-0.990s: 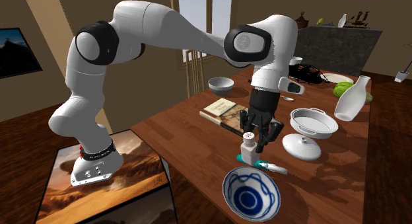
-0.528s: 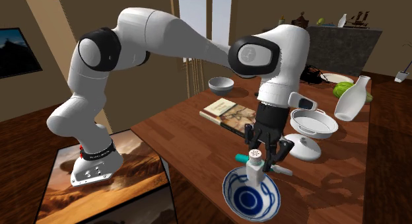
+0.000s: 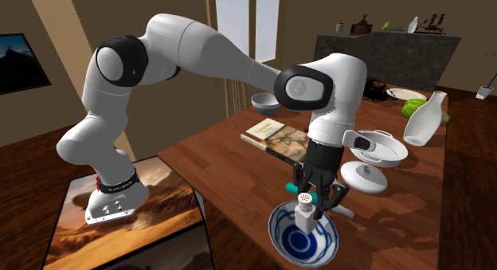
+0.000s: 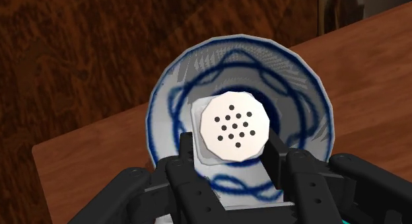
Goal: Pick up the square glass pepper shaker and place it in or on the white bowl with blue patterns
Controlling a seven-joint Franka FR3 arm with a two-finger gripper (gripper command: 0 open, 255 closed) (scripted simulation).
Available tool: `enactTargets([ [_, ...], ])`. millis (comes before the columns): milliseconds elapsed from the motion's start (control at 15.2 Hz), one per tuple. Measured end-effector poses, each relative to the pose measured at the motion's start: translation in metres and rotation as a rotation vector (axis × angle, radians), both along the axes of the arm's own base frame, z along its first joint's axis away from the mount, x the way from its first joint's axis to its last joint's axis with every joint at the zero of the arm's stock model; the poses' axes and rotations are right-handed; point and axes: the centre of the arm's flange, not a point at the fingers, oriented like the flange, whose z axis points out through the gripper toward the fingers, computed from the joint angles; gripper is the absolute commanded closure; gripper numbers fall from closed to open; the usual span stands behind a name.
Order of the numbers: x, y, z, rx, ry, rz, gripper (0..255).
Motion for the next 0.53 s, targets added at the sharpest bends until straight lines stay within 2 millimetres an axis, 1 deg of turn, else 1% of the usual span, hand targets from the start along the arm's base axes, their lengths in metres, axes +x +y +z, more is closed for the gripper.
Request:
enactTargets([
  [264, 0.002, 0.000, -0.020, 0.000, 0.000, 0.000, 255],
  [528, 0.001, 0.001, -0.023, 0.000, 0.000, 0.000, 255],
])
